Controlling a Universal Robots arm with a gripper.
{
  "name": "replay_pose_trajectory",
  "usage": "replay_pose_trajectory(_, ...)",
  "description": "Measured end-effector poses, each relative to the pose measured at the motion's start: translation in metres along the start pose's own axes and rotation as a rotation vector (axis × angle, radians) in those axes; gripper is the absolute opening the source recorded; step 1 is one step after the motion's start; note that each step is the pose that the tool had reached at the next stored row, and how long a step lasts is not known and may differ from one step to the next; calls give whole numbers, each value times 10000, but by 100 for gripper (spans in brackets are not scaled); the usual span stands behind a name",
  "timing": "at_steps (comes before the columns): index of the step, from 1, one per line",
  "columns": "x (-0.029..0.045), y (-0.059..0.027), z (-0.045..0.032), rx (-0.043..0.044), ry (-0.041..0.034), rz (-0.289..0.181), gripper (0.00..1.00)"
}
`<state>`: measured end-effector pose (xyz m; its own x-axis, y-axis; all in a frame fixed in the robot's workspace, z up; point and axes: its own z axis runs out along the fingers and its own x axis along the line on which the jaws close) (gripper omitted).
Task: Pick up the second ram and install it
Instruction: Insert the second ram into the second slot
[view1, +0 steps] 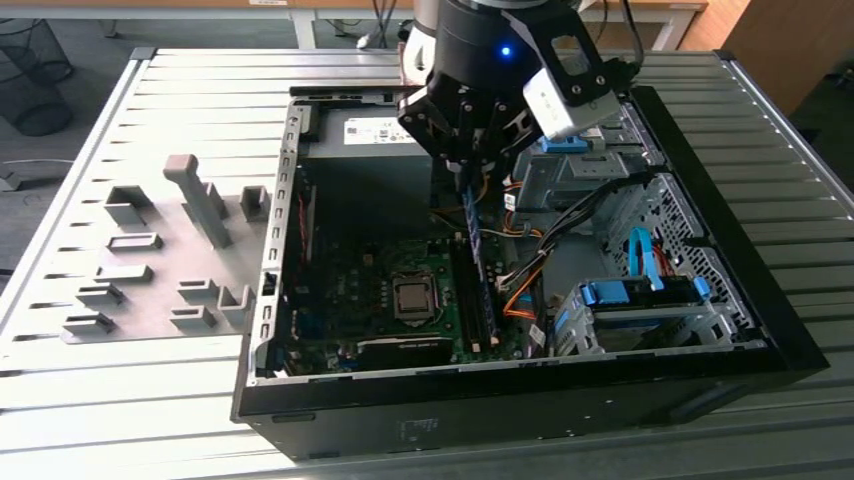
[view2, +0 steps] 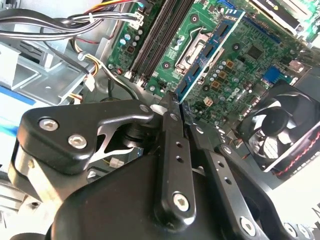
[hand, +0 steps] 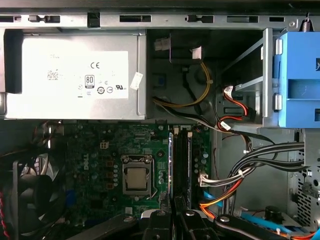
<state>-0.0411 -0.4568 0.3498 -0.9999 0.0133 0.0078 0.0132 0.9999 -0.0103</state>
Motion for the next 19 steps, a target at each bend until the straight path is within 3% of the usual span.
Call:
replay_pose_trajectory(4,-1,1,60,9,-7,-1,14)
replay_pose_trajectory(19,-1,1,72,11,-8,-26,14)
